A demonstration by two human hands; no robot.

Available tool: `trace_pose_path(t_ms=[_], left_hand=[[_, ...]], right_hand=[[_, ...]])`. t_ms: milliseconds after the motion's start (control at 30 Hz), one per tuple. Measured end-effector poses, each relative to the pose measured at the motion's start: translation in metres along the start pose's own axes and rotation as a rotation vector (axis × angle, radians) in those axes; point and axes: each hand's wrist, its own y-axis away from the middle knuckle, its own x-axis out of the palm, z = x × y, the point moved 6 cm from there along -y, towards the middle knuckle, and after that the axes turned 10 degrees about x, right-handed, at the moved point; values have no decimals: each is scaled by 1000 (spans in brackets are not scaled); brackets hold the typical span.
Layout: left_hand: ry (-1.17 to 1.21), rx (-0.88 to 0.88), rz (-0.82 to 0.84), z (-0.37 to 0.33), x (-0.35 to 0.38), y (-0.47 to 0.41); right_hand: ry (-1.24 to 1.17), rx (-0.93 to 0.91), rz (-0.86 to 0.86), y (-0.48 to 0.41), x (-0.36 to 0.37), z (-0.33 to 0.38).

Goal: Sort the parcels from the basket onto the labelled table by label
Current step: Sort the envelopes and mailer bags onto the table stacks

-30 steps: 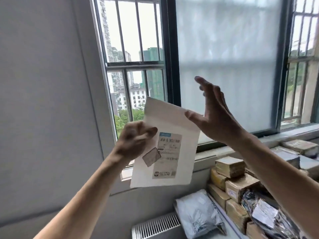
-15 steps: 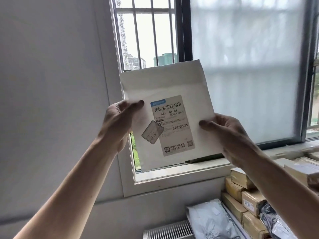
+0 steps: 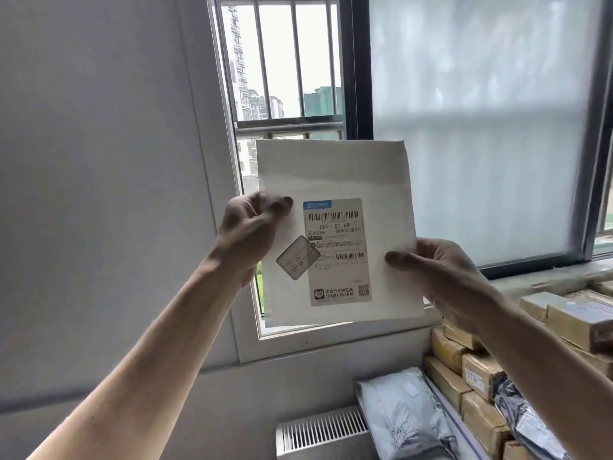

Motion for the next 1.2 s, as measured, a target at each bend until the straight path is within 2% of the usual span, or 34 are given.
trace_pose_path(t_ms=[233, 433, 533, 667, 867, 1000, 1200], left_hand=[[-159, -14, -7, 23, 29, 24], [-121, -143, 10, 45, 41, 60], [-77, -239, 78, 67, 43, 78], [-57, -378, 281, 104, 62, 129], [9, -536, 397, 157, 119, 235], [31, -642, 464, 183, 165, 295], [14, -731, 388, 205, 227, 329]], right_hand=[[-46, 28, 3, 4, -12, -35], [-37, 123, 1, 27, -19, -79], [-42, 175, -66, 50, -33, -102], [-98, 303, -222, 104, -65, -142], [-14, 530, -453, 209, -120, -198], [51, 638, -481, 253, -157, -224], [63, 708, -446, 266, -209, -276]])
